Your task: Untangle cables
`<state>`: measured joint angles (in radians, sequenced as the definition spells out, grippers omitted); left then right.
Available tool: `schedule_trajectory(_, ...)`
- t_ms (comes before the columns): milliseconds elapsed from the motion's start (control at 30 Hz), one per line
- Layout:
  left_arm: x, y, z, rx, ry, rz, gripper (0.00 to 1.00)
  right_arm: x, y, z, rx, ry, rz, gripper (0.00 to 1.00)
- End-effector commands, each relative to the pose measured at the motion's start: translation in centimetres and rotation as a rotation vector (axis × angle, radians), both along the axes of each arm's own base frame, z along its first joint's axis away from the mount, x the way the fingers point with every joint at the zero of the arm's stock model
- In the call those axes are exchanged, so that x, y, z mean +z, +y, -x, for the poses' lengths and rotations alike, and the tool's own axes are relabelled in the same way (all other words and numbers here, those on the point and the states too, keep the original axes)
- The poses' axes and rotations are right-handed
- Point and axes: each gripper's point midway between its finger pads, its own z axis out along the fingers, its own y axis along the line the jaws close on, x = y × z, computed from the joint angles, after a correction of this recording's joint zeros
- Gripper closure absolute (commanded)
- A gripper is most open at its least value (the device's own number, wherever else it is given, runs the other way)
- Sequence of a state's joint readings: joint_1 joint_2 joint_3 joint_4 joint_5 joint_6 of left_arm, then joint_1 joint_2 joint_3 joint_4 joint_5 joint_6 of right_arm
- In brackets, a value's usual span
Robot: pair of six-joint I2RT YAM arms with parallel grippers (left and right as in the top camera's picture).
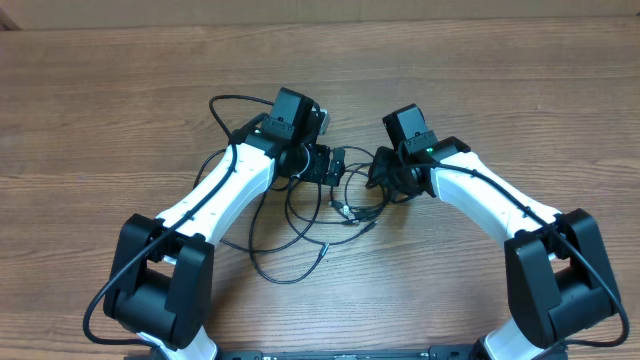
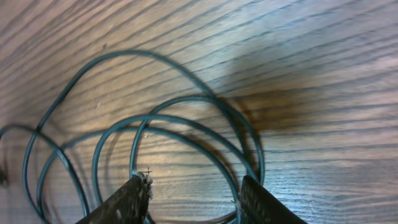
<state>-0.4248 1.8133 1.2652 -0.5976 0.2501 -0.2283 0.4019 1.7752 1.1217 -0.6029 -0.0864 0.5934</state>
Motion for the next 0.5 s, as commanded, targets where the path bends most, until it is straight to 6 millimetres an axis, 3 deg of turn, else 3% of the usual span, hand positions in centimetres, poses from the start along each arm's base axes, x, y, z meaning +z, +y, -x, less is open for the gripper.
schedule_trajectory(0, -0.21, 0.57, -0.55, 0.005, -0.025, -0.041, 0.05, -1.33, -1.42, -0.31, -0.14, 0.022, 0.049, 0.56)
schedule_trajectory(333, -0.24, 0.65, -0.59, 0.007, -0.027, -0.046, 0.0, -1.87, -1.29, 0.4, -0.131, 0.061, 0.044, 0.45)
schedule_trajectory(467, -0.24, 0.65, -0.59, 0.007, -0.027, -0.046, 0.0, -1.9, -1.56, 0.45, -0.134, 0.073, 0.034, 0.29)
